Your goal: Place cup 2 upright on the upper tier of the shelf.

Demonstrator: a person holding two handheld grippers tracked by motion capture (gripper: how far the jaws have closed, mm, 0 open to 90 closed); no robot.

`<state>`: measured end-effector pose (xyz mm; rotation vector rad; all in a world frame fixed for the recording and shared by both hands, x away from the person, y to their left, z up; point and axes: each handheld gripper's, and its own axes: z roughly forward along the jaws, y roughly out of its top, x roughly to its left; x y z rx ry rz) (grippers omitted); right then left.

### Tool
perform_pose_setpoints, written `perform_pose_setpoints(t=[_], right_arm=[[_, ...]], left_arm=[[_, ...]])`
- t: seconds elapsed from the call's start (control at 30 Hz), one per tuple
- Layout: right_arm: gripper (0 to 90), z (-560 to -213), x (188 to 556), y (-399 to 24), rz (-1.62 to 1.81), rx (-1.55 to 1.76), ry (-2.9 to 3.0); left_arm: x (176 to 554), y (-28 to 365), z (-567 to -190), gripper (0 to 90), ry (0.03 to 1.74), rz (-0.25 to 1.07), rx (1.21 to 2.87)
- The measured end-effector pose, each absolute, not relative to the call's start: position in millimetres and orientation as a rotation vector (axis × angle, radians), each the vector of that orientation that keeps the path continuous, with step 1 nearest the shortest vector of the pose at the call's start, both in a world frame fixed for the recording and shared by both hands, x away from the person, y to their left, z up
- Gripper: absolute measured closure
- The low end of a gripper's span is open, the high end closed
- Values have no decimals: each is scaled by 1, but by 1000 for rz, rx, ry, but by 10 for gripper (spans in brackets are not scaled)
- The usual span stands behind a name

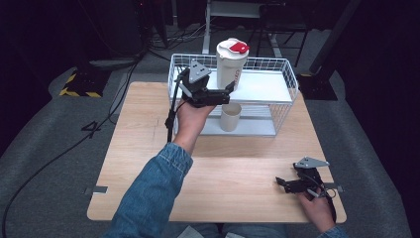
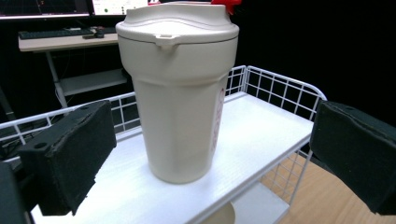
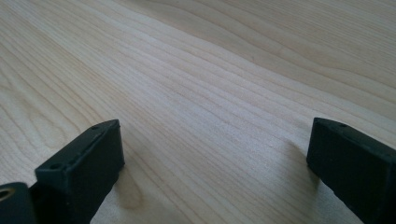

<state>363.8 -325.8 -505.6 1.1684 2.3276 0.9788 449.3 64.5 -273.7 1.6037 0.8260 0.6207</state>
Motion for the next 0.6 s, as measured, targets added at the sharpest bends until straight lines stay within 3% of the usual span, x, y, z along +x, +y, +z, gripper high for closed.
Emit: perform_pose_setpoints(t=[0.6], right_arm=[[39, -506, 364, -326, 979, 1168, 2327]], left_arm=[[389, 108, -288, 24, 787, 627, 1696]])
